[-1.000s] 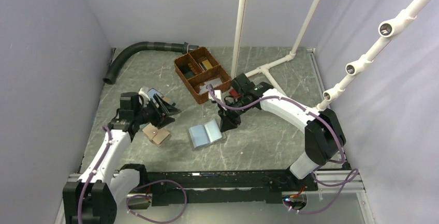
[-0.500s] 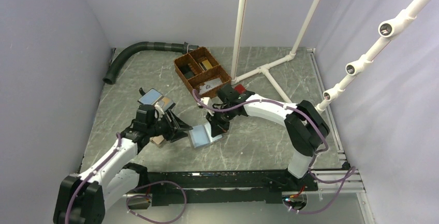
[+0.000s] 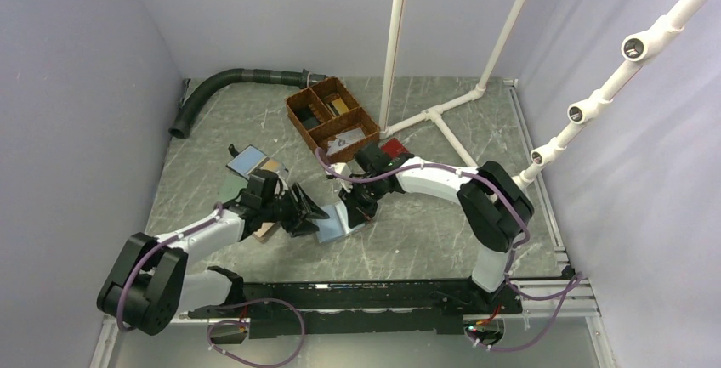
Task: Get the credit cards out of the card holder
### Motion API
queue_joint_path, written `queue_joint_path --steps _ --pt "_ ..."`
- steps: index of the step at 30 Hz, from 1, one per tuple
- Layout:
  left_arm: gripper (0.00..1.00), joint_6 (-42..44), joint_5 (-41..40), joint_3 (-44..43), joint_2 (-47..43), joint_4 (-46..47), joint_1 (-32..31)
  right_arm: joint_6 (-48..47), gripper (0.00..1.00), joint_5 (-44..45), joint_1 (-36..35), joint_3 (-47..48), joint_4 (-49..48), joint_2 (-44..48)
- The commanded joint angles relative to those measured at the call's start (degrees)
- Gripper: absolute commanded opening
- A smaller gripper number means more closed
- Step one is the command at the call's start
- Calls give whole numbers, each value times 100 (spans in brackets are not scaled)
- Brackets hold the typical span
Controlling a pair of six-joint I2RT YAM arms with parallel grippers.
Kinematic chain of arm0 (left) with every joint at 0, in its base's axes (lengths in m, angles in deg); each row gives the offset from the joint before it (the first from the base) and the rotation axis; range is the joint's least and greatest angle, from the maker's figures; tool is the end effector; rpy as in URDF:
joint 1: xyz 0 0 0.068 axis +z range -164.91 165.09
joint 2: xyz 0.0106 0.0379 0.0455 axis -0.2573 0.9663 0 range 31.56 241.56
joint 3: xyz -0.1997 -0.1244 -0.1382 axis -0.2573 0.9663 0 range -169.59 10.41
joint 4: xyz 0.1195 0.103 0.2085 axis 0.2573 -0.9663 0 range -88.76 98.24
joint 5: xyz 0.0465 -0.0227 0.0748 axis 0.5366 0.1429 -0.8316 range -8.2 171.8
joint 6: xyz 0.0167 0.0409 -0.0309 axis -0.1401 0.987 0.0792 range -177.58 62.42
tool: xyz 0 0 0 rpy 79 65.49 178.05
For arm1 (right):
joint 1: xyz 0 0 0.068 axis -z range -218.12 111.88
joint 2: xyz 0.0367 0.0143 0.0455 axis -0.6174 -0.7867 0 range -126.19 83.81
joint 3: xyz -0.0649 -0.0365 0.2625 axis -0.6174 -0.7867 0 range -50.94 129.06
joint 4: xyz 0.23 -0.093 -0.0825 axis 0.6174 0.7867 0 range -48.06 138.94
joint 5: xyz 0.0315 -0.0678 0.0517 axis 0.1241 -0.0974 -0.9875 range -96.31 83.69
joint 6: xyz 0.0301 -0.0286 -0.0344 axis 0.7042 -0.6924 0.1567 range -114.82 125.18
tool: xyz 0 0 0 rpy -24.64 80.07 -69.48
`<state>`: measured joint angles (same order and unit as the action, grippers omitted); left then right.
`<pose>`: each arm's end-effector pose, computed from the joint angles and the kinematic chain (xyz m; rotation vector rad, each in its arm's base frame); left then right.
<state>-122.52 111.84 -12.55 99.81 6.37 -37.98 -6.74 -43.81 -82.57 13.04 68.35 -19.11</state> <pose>0.1849 -0.0981 0.1500 -0.6941 2.6035 -1.2475 0.2346 0.2606 0.1708 -1.4652 2.3064 1.0548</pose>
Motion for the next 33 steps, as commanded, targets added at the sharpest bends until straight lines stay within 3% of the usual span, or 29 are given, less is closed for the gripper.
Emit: queue_joint_path --steps 1,26,33 --pt "59 250 -164 -385 183 -100 -87 119 0 8 15 8 -181 -46" --pt "49 231 271 -648 1112 884 -276 151 0 -542 173 124 -32 91" --pt "48 202 358 -733 1277 1162 -294 92 7 -814 302 44 -39 324"
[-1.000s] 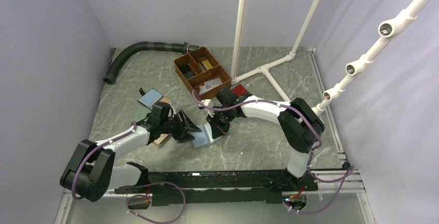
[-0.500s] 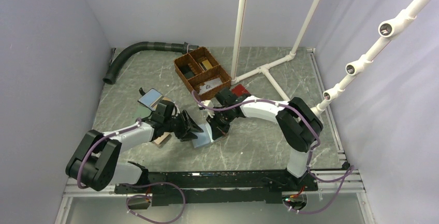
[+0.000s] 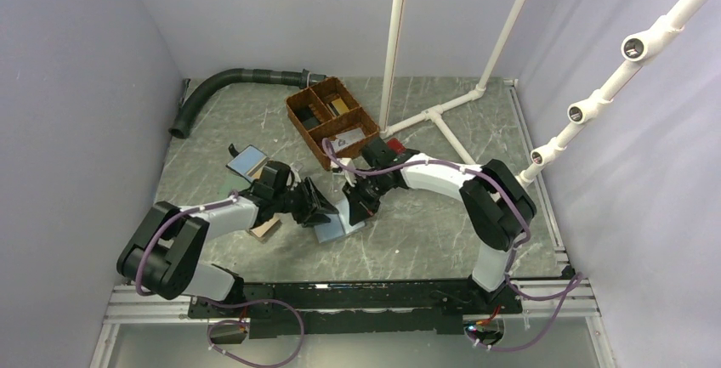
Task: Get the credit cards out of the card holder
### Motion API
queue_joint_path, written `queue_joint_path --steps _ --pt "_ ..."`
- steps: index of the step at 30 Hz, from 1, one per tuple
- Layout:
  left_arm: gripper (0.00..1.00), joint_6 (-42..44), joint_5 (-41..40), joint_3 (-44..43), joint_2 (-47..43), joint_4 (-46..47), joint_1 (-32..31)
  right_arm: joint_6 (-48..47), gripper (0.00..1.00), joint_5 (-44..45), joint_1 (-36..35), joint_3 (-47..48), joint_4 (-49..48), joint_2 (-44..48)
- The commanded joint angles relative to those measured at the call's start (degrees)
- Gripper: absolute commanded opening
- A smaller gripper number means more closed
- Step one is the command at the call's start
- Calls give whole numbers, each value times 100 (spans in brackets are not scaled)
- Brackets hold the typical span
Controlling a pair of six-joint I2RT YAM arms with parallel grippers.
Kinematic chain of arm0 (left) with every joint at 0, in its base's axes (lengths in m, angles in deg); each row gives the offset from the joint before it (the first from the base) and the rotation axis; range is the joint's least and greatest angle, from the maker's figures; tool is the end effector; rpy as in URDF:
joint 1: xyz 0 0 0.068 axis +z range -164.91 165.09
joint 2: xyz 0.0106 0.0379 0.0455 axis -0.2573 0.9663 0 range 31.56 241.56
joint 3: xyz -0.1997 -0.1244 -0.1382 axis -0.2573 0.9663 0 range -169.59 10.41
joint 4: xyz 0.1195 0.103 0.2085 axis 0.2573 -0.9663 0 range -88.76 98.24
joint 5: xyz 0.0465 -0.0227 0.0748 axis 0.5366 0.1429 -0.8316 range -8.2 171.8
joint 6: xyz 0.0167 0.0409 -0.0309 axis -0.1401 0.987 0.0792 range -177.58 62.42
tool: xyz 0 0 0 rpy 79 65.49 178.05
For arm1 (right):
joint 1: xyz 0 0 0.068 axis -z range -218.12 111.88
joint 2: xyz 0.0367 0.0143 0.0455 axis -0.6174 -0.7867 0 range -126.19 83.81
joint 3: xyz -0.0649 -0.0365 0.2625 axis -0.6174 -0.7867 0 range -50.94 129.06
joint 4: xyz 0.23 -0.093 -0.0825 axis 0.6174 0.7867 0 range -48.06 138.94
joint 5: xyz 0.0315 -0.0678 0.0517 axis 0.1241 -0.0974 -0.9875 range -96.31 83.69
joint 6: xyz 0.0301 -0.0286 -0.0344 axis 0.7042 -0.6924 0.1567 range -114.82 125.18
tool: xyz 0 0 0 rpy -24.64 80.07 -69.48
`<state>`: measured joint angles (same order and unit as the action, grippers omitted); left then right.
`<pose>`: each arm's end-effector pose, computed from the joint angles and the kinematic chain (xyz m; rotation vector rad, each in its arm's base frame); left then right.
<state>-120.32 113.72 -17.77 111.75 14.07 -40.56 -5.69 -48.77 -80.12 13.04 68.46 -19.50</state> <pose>0.2130 -0.1232 0.1423 -0.5579 2.6280 -1.2956 0.2435 0.2517 0.1702 -1.4059 2.3227 1.1680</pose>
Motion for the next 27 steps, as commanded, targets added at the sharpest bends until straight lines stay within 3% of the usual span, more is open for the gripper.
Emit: queue_joint_path --steps 1,7,14,17,27 --pt "48 -19 178 -228 104 408 -37 -12 7 -353 64 39 -46 362" --pt "50 258 -78 -562 128 -391 -43 49 8 -411 69 75 -66 259" --pt "55 598 -776 -754 -562 -1693 -45 275 5 -50 78 58 -184 28" --pt "56 560 -862 -660 -788 -1787 -45 388 0 104 78 69 -222 -51" --pt "56 476 -711 -539 -621 -1757 -43 533 0 303 78 123 -234 -257"
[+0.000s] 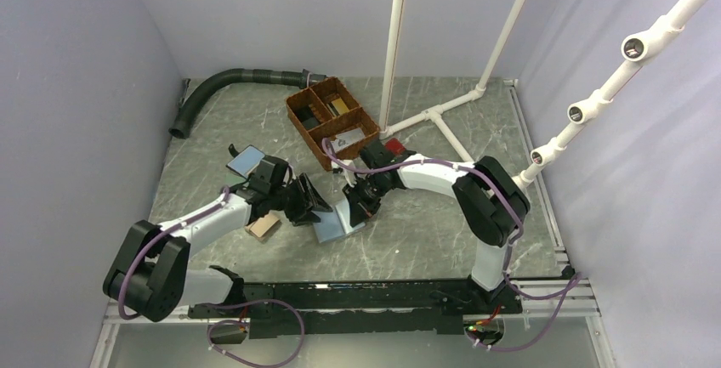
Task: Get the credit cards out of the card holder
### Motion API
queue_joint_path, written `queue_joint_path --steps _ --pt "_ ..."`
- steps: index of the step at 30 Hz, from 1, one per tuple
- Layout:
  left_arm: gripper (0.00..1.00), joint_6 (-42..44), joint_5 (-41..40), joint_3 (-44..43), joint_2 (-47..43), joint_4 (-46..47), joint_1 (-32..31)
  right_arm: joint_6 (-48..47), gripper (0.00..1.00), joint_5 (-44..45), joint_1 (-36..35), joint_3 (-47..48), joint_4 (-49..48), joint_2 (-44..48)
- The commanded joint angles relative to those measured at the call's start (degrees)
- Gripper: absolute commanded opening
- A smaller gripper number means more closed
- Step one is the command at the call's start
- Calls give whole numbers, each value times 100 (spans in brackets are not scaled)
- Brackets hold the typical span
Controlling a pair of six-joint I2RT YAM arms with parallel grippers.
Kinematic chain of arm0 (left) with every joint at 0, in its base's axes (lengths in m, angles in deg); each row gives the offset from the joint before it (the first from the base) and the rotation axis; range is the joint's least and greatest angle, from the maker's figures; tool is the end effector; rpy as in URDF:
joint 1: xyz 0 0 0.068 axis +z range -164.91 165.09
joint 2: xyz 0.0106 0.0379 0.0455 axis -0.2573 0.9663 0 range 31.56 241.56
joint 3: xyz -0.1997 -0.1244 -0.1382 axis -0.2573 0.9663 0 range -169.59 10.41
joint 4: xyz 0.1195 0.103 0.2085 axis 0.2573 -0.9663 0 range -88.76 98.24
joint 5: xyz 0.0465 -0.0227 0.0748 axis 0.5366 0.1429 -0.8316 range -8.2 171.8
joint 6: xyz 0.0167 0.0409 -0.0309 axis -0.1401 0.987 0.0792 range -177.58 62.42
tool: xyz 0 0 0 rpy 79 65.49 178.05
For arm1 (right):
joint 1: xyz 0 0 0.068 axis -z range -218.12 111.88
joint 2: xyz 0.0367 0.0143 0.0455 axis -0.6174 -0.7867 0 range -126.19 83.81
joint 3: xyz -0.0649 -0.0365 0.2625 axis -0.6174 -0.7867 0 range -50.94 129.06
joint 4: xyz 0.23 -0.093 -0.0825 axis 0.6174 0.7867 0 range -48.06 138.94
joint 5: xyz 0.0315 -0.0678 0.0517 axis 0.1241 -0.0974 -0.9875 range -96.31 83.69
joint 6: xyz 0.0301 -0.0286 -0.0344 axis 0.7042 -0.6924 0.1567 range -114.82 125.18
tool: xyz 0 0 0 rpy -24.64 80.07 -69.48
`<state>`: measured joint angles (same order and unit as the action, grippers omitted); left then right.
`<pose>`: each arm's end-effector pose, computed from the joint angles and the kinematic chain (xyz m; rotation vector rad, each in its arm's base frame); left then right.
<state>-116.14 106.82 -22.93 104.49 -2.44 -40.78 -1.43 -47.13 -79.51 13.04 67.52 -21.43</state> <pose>0.2072 -0.1172 0.1743 -0.5523 2.6521 -1.0993 0.2493 0.2508 0.1591 -1.3102 2.4272 1.1451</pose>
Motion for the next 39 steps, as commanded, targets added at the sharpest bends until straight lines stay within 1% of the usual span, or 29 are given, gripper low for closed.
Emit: queue_joint_path --steps 1,7,15,27,29,31,32,37,39 --pt "56 78 -23 -59 153 -166 -23 114 0 178 17 123 -141 -74" --pt "57 130 -27 -144 337 -297 -24 132 0 306 17 149 -115 -151" --pt "57 115 144 -153 530 -84 -58 143 0 254 17 173 -98 -210" --pt "52 -4 463 -96 856 645 -66 132 0 125 17 183 -71 -200" --pt "49 -26 488 -93 899 712 -67 117 0 53 17 190 -55 -184" --pt "40 -76 464 -85 964 716 -67 109 0 -23 17 193 -53 -146" --pt "38 -119 467 -85 999 735 -68 108 0 -49 17 195 -53 -128" --pt "37 -278 572 -54 1057 1020 -67 81 0 -112 18 193 -53 -63" --pt "37 -347 650 -27 1055 1337 -68 73 0 -144 17 205 -39 -35"
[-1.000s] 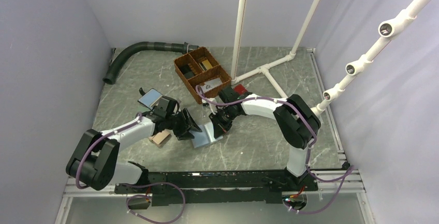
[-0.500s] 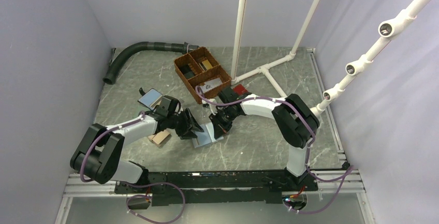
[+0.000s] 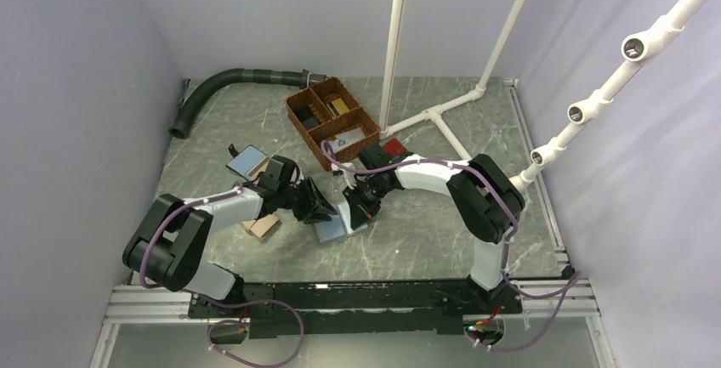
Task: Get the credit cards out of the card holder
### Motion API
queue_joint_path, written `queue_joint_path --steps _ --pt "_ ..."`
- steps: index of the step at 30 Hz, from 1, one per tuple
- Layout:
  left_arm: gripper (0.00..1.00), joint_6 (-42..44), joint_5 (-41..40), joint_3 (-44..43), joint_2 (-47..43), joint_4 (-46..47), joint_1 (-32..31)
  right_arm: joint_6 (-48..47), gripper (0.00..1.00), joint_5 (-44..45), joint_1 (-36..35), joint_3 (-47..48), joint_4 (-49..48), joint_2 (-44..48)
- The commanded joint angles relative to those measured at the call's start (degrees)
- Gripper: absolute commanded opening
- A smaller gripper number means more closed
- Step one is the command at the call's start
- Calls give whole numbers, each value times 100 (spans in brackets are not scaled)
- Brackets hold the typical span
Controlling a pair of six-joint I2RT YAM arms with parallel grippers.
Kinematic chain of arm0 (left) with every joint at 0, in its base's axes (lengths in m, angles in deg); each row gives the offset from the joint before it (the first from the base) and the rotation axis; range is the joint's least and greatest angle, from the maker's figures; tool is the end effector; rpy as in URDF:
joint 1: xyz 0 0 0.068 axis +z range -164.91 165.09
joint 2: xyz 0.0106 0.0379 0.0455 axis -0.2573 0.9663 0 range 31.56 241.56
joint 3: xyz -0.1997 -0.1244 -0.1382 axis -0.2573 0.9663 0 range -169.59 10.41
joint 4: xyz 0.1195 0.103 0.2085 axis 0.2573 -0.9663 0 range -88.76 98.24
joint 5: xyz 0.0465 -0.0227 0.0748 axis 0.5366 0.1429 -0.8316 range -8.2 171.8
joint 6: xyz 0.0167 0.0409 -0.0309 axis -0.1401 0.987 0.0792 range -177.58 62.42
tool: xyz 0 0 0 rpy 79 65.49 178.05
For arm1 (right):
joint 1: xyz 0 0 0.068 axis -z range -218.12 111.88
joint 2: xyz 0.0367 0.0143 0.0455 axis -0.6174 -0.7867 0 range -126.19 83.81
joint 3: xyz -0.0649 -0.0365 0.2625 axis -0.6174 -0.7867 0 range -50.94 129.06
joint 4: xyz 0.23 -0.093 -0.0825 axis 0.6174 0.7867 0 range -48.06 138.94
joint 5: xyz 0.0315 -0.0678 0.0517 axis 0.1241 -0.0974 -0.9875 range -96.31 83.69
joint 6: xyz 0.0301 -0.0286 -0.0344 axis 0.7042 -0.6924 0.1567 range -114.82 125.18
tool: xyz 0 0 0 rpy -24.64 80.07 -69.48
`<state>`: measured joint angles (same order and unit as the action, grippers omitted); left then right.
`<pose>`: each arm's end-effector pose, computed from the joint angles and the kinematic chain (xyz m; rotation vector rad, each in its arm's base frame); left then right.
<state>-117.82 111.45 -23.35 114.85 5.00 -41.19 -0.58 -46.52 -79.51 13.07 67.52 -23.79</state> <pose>0.2230 -0.1297 0.1447 -0.5740 2.7268 -1.1757 0.2509 0.2518 0.1453 -1.2919 2.4898 1.1328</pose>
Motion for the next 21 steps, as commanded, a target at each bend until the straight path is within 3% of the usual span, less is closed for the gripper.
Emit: queue_joint_path --steps 1,4,7,13,21 --pt "37 -200 216 26 25 687 -23 -17 0 -220 17 211 -29 214" --pt "38 -161 211 -12 81 599 -25 -58 0 -246 23 217 3 259" --pt "40 58 -38 -217 -27 -154 -25 -65 0 -243 34 188 -21 323" --pt "55 342 -652 -428 -624 -1253 -26 -33 0 -140 47 224 -19 247" --pt "56 95 -581 -31 -839 -961 -26 83 0 -123 43 246 -64 98"
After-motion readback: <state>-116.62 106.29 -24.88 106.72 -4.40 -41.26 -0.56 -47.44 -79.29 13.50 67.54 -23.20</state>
